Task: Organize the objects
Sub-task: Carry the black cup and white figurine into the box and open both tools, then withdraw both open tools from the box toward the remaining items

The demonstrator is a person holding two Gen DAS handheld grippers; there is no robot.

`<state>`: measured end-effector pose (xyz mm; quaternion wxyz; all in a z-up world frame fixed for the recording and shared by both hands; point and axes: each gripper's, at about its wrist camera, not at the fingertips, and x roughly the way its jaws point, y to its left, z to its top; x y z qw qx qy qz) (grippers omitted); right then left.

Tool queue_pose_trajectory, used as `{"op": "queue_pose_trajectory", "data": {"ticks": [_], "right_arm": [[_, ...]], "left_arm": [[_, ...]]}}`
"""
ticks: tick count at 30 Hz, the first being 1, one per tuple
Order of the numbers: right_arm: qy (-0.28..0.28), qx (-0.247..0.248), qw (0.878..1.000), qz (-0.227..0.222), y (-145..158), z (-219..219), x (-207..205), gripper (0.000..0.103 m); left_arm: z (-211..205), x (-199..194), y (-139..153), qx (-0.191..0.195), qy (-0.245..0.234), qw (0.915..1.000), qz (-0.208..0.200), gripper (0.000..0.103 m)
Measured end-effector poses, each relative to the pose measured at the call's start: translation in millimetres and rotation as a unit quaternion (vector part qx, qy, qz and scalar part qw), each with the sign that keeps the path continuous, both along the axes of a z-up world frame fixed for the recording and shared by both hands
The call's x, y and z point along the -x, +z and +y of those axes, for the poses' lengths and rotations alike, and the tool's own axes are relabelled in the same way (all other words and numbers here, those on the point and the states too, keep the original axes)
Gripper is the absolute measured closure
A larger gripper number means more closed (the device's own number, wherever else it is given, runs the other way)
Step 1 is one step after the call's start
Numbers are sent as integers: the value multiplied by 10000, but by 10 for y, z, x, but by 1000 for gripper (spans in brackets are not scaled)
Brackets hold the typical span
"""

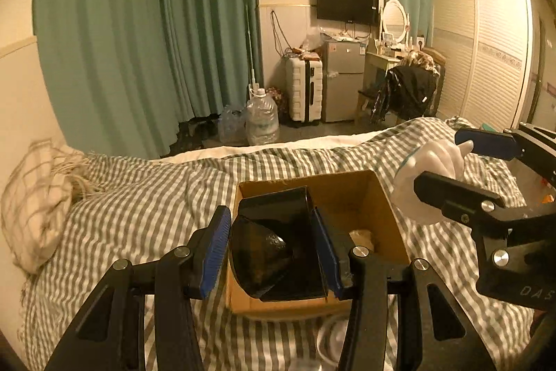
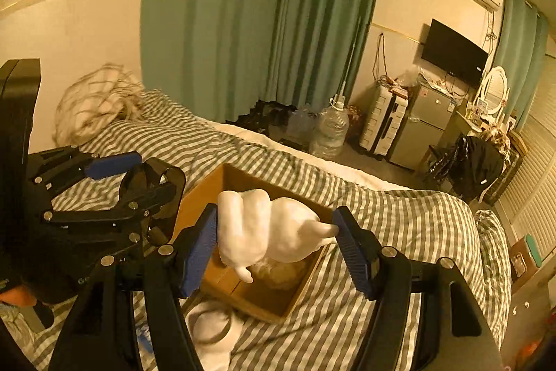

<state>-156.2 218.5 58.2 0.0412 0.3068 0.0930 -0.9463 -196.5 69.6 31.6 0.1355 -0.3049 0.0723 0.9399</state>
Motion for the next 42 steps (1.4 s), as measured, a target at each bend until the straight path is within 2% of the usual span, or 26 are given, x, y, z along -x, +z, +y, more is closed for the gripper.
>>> {"op": "queue_pose_trajectory", "data": {"ticks": [5,11,17,24,25,26,27,28,30,31,36,42], "right_arm": [[-99,100,9997,-186,-228,162,426,37],[-167,218,9982,-525,-640,315,783,37],[-192,280,9965,-762,-918,385,916,37],[-193,441,9962,-730,-941,450,929,36],[-224,469,9963,-688,-926,476,907,33],[-264,509,9964,-617,-905,500,886,23],[-317,546,9965,-553,-867,531,852,20],[-376,577,9963,-514,-825,554,812,19],[-445,615,9962,-438,-711,585,706,19],[-454,603,9964,-389,-629,589,632,19],[-560,306,9979,-59,-163,511,190,18],[-568,279,9978,204,394,437,-447,16]], "left_arm": [[88,340,-258,57,10,9998,-198,54],[163,591,-623,151,6,9987,-478,54],[202,704,-850,189,15,9976,-660,54],[243,670,-894,123,-70,9970,-762,52],[245,653,-878,112,-99,9969,-772,51],[242,637,-860,103,-125,9969,-764,50],[243,608,-818,114,-122,9972,-728,40],[239,566,-767,136,-92,9976,-670,24],[223,464,-634,154,-1,9986,-499,9],[204,391,-540,153,47,9991,-397,6],[52,77,-78,29,104,9998,-147,4],[-155,-444,465,-61,221,9994,272,0]]}}
